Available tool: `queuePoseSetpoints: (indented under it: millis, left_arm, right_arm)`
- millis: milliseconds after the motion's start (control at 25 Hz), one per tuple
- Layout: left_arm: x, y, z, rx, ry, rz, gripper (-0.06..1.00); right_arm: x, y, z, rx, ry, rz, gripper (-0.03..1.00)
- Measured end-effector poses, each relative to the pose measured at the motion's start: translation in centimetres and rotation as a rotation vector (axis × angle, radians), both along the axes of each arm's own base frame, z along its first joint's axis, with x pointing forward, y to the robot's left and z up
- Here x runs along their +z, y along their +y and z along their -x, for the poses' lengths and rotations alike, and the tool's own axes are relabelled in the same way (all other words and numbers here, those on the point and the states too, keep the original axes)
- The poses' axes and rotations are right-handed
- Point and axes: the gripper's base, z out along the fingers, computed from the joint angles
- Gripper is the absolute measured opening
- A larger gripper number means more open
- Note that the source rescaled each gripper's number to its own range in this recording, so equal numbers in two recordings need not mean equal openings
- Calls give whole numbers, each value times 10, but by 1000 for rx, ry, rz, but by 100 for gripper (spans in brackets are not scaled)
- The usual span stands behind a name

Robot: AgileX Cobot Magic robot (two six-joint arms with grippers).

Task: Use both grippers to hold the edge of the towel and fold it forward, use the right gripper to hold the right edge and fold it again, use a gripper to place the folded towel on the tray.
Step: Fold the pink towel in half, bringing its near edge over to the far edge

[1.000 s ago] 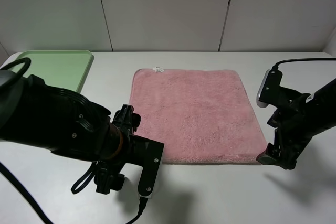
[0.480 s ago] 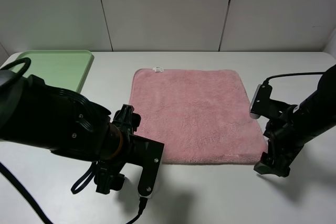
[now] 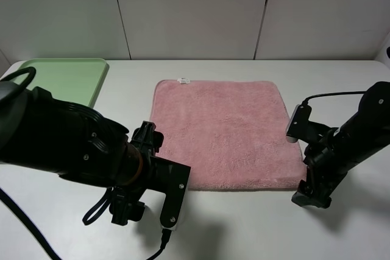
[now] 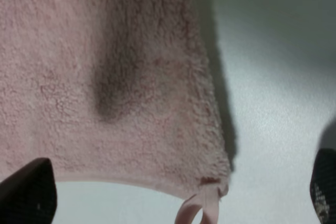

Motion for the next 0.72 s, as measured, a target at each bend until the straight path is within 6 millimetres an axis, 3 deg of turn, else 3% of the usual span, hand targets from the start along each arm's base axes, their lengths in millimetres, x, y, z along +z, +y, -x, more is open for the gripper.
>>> queuePoseSetpoints:
  millis: [720]
  left_arm:
    - [1,-6,2,-11,21,72,92]
  right_arm:
    - [-1,0,-1,-5,-4,-1,100]
